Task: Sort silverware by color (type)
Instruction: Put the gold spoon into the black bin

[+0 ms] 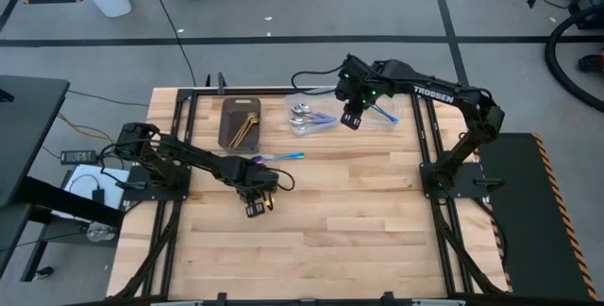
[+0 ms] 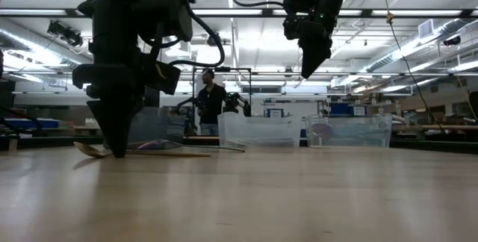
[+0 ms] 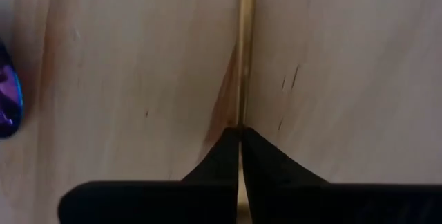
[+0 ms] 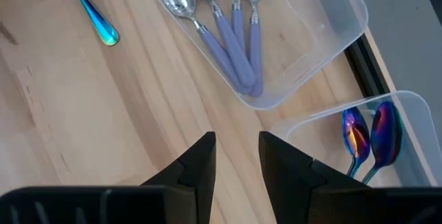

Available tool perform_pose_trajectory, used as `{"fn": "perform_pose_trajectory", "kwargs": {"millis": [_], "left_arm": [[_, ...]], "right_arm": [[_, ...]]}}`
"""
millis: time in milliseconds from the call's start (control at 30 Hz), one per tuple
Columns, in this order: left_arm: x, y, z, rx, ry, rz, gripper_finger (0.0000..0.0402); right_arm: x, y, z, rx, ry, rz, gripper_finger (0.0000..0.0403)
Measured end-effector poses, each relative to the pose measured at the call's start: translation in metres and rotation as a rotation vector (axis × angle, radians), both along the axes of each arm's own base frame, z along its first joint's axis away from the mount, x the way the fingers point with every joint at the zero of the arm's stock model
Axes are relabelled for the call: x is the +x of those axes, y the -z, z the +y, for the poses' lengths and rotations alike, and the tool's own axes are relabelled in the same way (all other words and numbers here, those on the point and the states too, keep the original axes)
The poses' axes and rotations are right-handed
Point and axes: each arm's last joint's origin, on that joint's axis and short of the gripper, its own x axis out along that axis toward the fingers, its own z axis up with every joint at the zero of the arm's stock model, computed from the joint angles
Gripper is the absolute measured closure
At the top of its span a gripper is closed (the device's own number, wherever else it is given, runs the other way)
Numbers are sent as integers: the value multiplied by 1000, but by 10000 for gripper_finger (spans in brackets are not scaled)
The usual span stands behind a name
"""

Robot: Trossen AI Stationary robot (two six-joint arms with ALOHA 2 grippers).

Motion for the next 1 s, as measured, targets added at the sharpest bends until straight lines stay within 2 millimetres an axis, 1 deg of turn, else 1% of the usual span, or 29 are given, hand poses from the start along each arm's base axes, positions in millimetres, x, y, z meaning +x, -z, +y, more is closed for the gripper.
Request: {"fn": "perform_pose_trajectory", "kwargs": {"millis": [100, 267, 433, 533, 600, 733, 833, 933, 1000], "left_arm": [[-1, -10, -1, 16, -80, -61, 393], [1, -37, -3, 50, -201, -247, 395], [4, -58, -4, 98, -347, -432, 395], [4, -65, -4, 134, -417, -510, 395], [5, -71, -3, 156, -468, -570, 396], [6, -83, 0, 205, -563, -692, 396], [8, -98, 4, 236, -627, -810, 396], [5, -108, 10, 299, -677, -886, 396], [5, -118, 14, 328, -709, -956, 396]], "right_arm": [[0, 0, 0, -1, -3, 1, 282], [2, -1, 0, 7, -20, -32, 282], [9, -4, 2, 165, -110, -190, 282], [15, -10, 2, 224, -168, -312, 282], [19, -15, 3, 248, -181, -389, 282], [20, -34, 4, 213, -187, -528, 282], [18, -50, 7, 167, -201, -623, 282], [15, -65, 13, 120, -232, -701, 282], [12, -73, 17, 102, -248, -731, 282]]}}
